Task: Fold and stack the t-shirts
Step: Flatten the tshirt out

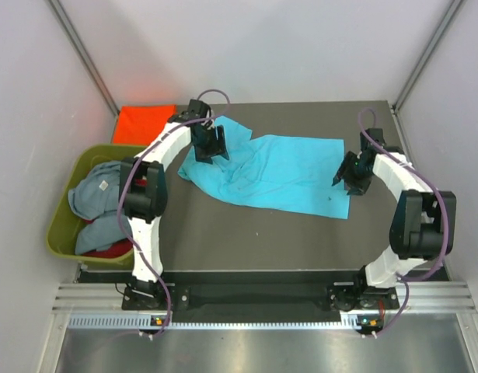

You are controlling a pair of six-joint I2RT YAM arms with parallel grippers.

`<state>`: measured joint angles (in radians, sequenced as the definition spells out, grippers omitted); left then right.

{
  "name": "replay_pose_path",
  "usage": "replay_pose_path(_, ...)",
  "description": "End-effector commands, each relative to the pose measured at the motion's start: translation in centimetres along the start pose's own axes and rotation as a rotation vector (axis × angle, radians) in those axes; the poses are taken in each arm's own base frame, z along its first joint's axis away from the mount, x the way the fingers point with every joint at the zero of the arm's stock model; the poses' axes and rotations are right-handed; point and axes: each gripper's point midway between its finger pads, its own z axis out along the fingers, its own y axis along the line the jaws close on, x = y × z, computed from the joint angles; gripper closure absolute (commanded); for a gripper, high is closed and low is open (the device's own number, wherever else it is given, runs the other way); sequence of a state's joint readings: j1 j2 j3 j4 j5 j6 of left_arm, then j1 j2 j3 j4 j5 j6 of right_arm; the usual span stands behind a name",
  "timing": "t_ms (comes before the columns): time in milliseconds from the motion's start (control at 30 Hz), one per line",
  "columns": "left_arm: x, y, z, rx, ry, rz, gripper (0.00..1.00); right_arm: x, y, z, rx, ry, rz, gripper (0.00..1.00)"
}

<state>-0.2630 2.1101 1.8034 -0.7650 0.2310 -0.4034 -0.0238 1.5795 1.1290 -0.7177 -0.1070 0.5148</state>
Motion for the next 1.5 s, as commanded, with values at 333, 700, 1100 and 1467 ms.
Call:
replay_pose_path(333,3.2,0.0,1.5,0.024,0.084,0.006,0.42,-4.8,-4.1,4.7,0.151,-0.030,0.030,0.51)
replay_pose_path(700,2.6,-0.8,1.1,0.049,0.084,0.002,0.48,-4.6,-4.8,6.4,0.132,-0.008,0.053,0.74)
replay_pose_path(1100,2.6,-0.8,0.0,0.037,0.068,0.005,0.46,-3.3,-4.4,5.7,0.096,0.018,0.043,0.71)
replay_pose_path(1467,3.5,-0.3,-0.4,0.026,0.071,0.004,0.46,-2.1,-4.5,5.8,0.071,0.049,0.008,0.71)
